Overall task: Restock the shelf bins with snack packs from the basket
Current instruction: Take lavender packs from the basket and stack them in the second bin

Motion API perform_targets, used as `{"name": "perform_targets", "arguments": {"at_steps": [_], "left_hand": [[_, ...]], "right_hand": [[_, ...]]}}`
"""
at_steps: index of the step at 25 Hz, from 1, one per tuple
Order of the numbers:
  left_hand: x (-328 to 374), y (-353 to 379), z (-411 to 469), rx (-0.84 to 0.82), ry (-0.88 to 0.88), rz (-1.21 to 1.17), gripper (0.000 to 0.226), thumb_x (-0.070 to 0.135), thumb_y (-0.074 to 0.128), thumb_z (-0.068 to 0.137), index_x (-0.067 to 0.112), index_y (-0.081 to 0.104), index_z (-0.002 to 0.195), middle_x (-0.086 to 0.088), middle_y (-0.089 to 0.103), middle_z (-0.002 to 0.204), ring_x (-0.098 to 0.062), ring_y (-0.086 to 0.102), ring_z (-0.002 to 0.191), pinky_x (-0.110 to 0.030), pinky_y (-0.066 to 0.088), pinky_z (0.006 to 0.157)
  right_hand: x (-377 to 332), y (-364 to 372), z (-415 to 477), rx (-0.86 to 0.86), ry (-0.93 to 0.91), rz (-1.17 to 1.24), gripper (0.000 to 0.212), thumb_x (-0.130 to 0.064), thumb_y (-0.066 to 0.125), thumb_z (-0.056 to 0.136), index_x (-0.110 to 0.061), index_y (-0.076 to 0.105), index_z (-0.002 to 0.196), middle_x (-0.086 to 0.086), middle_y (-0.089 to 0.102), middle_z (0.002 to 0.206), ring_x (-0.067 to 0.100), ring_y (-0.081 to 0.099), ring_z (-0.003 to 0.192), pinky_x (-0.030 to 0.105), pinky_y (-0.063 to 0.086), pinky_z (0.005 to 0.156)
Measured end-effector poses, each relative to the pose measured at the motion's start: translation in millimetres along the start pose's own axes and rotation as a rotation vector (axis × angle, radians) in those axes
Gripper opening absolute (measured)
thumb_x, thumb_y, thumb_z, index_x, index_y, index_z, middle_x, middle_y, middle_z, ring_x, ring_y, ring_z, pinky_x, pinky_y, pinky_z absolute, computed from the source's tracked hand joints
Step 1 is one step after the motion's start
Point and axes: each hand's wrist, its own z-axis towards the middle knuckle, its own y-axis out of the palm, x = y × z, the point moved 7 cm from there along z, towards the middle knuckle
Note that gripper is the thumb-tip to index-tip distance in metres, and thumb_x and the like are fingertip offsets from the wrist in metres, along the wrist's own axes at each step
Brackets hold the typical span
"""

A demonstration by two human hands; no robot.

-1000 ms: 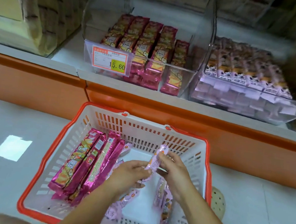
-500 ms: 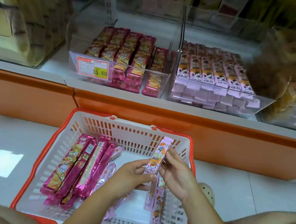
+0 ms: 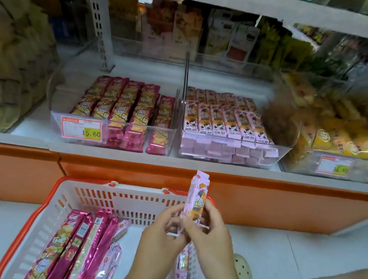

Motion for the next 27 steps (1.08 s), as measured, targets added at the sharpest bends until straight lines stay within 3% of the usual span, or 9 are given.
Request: {"name": "perform_targets", "arguments": {"at_steps": [4,7,10,12,14,16,18,21,27], "left_hand": [[69.2,17.2,7.7,-0.128,0.304,0.232,0.062,0.016,0.077,0.078,0.059,0.054,0.115,0.03,0.065,0.102,0.004,0.062,0.095,-0.015,0.052,0.077],[136.6,-6.0,29.3,0.074,0.562,0.406,0.048,0.028,0.067,0.084,0.054,0.049,0.12,0.03,0.059,0.111,0.008,0.055,0.103,-0.014,0.048,0.087],[190.3,-32.9,68.4,0.306,0.676,0.553,0.051,0.028,0.062,0.087,0.026,0.047,0.136,0.011,0.054,0.128,-0.009,0.051,0.117,-0.031,0.042,0.101],[204.7,-42.4,102.1,0.341,0.634,0.641,0.058,0.03,0.06,0.089,0.018,0.04,0.142,-0.003,0.049,0.139,-0.021,0.045,0.128,-0.038,0.037,0.105],[197.8,-47.6,130.1,0.292,0.478,0.645,0.064,0.039,0.055,0.091,0.02,0.03,0.147,-0.007,0.044,0.146,-0.025,0.044,0.131,-0.041,0.039,0.103],[189.5,-46.5,140.7,0.259,0.407,0.694,0.061,0.046,0.047,0.092,0.026,0.029,0.148,-0.008,0.051,0.14,-0.029,0.052,0.122,-0.04,0.046,0.089],[187.9,-44.1,143.0,0.256,0.429,0.739,0.055,0.049,0.041,0.093,0.033,0.032,0.145,-0.006,0.059,0.131,-0.032,0.06,0.111,-0.038,0.046,0.076],[187.0,-44.3,145.1,0.265,0.444,0.771,0.054,0.051,0.037,0.093,0.037,0.031,0.145,-0.004,0.059,0.131,-0.032,0.061,0.109,-0.039,0.048,0.075],[183.2,-45.2,147.7,0.272,0.437,0.778,0.056,0.055,0.032,0.093,0.039,0.027,0.146,0.002,0.055,0.137,-0.027,0.06,0.112,-0.037,0.05,0.077]], "right_hand": [[-51.3,-48.8,4.4,0.23,-0.212,-0.126,0.049,-0.01,0.071,0.081,-0.047,0.056,0.11,-0.015,0.062,0.107,-0.002,0.063,0.09,0.011,0.047,0.078],[-103.9,-100.4,32.0,0.435,-0.402,-0.277,0.041,-0.013,0.071,0.08,-0.038,0.06,0.112,-0.014,0.056,0.101,0.005,0.062,0.084,0.01,0.046,0.075],[-146.7,-134.4,66.4,0.597,-0.484,-0.467,0.042,-0.023,0.07,0.081,-0.025,0.058,0.122,-0.009,0.063,0.108,0.012,0.061,0.1,0.029,0.05,0.087],[-164.0,-142.6,82.2,0.711,-0.512,-0.594,0.038,-0.028,0.071,0.081,-0.023,0.058,0.116,-0.008,0.064,0.102,0.016,0.06,0.097,0.037,0.05,0.084],[-169.8,-140.3,92.9,0.75,-0.522,-0.661,0.036,-0.03,0.073,0.081,-0.021,0.058,0.112,-0.01,0.06,0.096,0.018,0.058,0.096,0.036,0.049,0.081],[-165.0,-137.2,97.9,0.782,-0.523,-0.69,0.037,-0.031,0.075,0.079,-0.018,0.06,0.11,-0.007,0.058,0.095,0.018,0.055,0.098,0.029,0.045,0.08],[-160.9,-134.7,99.2,0.869,-0.557,-0.778,0.038,-0.031,0.078,0.076,-0.016,0.063,0.107,-0.002,0.064,0.094,0.021,0.056,0.096,0.033,0.044,0.08],[-157.2,-128.7,101.9,0.989,-0.524,-0.961,0.039,-0.038,0.079,0.072,-0.018,0.065,0.103,-0.004,0.068,0.092,0.021,0.055,0.094,0.036,0.038,0.078],[-156.1,-133.3,110.1,0.924,-0.317,-1.099,0.048,-0.057,0.062,0.08,-0.031,0.059,0.12,-0.006,0.067,0.101,0.017,0.046,0.104,0.031,0.025,0.084]]}}
